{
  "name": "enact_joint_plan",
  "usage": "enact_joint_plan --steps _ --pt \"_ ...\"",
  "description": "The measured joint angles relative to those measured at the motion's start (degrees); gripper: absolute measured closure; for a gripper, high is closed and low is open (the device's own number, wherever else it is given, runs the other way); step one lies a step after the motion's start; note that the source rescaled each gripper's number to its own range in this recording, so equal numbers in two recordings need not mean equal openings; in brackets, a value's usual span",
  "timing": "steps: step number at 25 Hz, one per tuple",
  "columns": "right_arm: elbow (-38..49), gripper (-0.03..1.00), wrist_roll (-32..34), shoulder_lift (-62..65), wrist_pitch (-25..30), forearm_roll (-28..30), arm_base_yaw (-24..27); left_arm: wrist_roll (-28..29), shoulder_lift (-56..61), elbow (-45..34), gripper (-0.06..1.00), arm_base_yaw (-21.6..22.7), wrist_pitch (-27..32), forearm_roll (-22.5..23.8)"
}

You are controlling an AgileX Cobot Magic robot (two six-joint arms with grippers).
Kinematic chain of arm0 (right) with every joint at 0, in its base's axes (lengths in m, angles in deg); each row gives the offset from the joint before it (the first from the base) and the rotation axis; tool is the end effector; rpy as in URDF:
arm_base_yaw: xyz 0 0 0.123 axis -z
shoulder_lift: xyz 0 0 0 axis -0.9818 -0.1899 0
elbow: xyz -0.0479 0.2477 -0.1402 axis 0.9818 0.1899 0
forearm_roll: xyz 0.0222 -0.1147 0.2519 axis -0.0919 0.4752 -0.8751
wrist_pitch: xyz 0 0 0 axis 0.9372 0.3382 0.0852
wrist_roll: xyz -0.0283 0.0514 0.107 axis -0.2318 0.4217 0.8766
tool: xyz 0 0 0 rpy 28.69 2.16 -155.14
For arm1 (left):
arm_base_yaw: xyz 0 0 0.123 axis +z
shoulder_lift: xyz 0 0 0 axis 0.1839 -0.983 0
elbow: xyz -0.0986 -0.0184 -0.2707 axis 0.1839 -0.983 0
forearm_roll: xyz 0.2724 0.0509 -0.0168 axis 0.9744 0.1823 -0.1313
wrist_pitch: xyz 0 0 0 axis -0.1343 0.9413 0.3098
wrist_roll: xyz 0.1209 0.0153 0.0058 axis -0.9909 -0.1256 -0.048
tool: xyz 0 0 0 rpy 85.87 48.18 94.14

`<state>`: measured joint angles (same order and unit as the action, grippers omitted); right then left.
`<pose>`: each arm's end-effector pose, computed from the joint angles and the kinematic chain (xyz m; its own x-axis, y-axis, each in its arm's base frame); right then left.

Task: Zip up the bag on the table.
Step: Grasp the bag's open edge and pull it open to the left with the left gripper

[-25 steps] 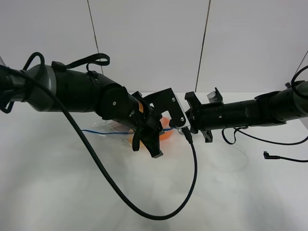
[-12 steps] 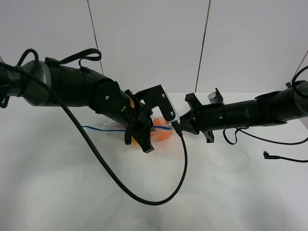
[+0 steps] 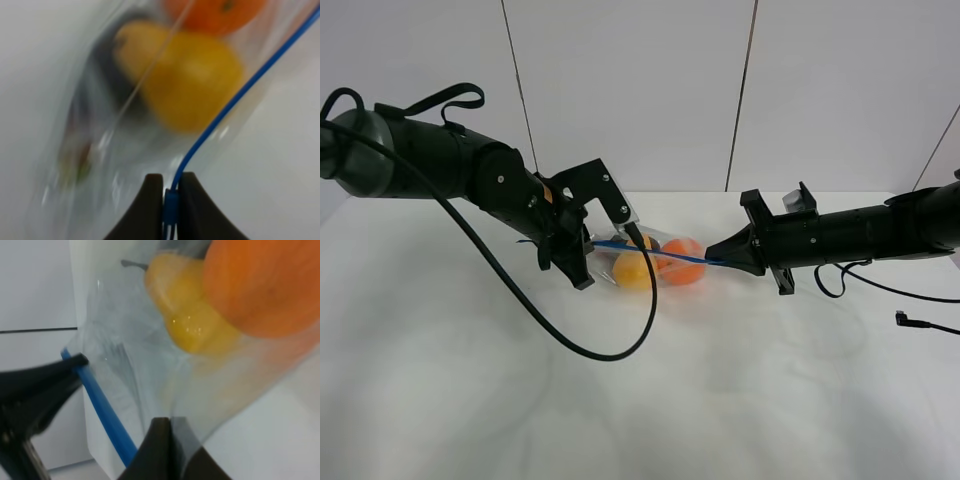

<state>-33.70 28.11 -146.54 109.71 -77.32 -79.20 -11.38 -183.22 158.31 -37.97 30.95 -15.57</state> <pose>0.3620 0.0980 0.1130 -0.9387 0.2972 -0.1746 0.0087 0.5269 0.8499 0.3860 -0.1978 0.1588 -0.2841 0.8331 -0.4745 0.7874 0.4852 0.3804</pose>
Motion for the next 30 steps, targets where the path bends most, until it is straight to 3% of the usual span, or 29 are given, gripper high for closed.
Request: enact_joint_plan --steps 13,30 --pt "-0.07 0.97 0.00 0.00 1.02 0.09 0.14 -0.15 0.00 0.00 0.94 9.90 1.32 -0.28" --pt "-0.12 0.97 0.00 0.00 0.72 0.53 0.16 -0.06 0.00 0.00 0.94 11.95 1.56 2.13"
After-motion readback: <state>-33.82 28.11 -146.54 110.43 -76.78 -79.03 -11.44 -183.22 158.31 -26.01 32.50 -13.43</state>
